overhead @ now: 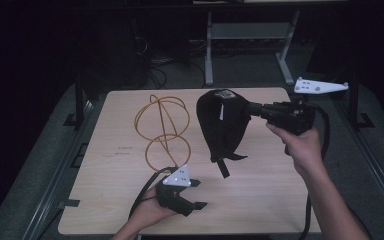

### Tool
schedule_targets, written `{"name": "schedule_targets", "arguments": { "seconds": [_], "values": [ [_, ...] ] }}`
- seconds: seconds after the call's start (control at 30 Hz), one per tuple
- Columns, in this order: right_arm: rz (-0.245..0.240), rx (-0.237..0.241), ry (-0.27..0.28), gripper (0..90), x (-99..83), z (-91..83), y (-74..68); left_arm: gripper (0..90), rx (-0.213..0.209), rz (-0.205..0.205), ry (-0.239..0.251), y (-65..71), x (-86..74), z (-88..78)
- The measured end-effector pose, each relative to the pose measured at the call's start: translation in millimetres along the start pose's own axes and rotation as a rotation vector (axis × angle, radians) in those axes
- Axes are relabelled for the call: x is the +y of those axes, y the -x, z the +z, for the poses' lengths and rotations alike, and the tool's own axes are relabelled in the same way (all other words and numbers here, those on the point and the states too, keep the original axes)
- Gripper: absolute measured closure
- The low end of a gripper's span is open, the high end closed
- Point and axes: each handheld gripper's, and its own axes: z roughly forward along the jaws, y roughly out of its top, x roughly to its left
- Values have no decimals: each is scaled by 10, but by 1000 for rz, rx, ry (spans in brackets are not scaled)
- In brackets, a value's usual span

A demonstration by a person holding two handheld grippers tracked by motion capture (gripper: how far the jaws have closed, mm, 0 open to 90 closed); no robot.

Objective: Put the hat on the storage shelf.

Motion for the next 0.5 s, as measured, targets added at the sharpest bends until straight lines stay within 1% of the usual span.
{"name": "schedule_targets", "arguments": {
  "seconds": [0.1, 0.17, 0.2, 0.23, 0.3, 0.4, 0.5],
  "values": [
    [-13, 4, -15, 889, 119, 115, -27, 290, 0, 5, -1, 3, 0, 5],
    [-23, -2, -29, 889, 197, 204, -45, 290, -4, -4, -3, 5, -6, 17],
    [-20, -3, -37, 889, 241, 259, -47, 290, -2, -4, -6, 4, -4, 14],
    [-20, -7, -45, 889, 266, 290, -45, 290, -5, -13, -1, 8, -8, 20],
    [-21, -19, -64, 889, 337, 369, -29, 290, -7, -9, -6, 6, -7, 16],
    [-22, -36, -76, 889, 457, 455, 6, 290, -9, 6, -17, 2, -5, 8],
    [-23, -46, -80, 889, 582, 527, 18, 290, -9, 0, -6, -6, -8, 3]
  ]
}}
